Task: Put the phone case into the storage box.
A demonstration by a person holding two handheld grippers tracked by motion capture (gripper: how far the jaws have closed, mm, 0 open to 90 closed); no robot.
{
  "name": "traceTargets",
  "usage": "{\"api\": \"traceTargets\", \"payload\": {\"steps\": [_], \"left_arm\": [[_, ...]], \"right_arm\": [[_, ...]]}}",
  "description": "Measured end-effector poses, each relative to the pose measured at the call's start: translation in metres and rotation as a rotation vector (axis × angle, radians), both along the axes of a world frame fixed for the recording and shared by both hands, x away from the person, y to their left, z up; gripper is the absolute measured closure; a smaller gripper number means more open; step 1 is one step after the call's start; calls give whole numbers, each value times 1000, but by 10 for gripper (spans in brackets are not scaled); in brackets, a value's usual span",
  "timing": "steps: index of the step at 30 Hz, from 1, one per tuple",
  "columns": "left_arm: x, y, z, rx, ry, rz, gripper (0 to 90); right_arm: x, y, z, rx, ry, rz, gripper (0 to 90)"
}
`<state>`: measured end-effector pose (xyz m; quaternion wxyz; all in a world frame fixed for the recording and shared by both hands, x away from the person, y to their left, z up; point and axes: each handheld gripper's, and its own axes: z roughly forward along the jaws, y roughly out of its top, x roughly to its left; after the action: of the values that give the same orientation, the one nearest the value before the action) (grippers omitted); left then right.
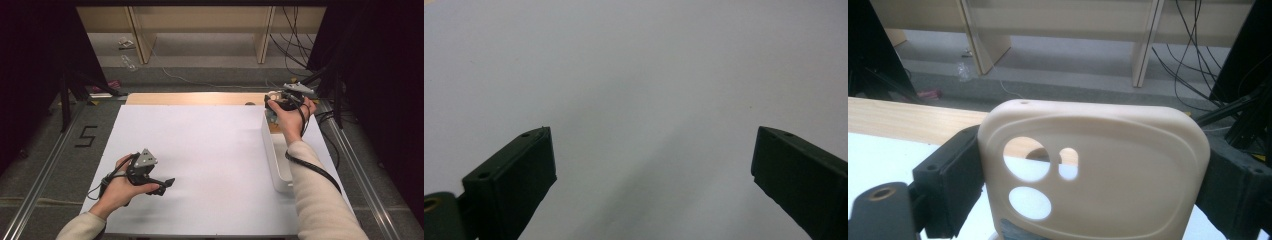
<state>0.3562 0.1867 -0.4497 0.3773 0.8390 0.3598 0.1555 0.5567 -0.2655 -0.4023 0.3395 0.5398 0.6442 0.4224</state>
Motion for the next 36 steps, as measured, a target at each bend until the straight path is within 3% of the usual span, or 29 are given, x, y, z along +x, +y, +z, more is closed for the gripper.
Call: {"api": "traceTargets", "payload": {"steps": [7, 36], "left_arm": [[0, 0, 0, 4, 1, -1, 36], [0, -1, 0, 1, -1, 0, 36]], "right_arm": [[2, -2, -2, 23, -4, -7, 9], [-14, -4, 19, 29, -21, -57, 47]]}}
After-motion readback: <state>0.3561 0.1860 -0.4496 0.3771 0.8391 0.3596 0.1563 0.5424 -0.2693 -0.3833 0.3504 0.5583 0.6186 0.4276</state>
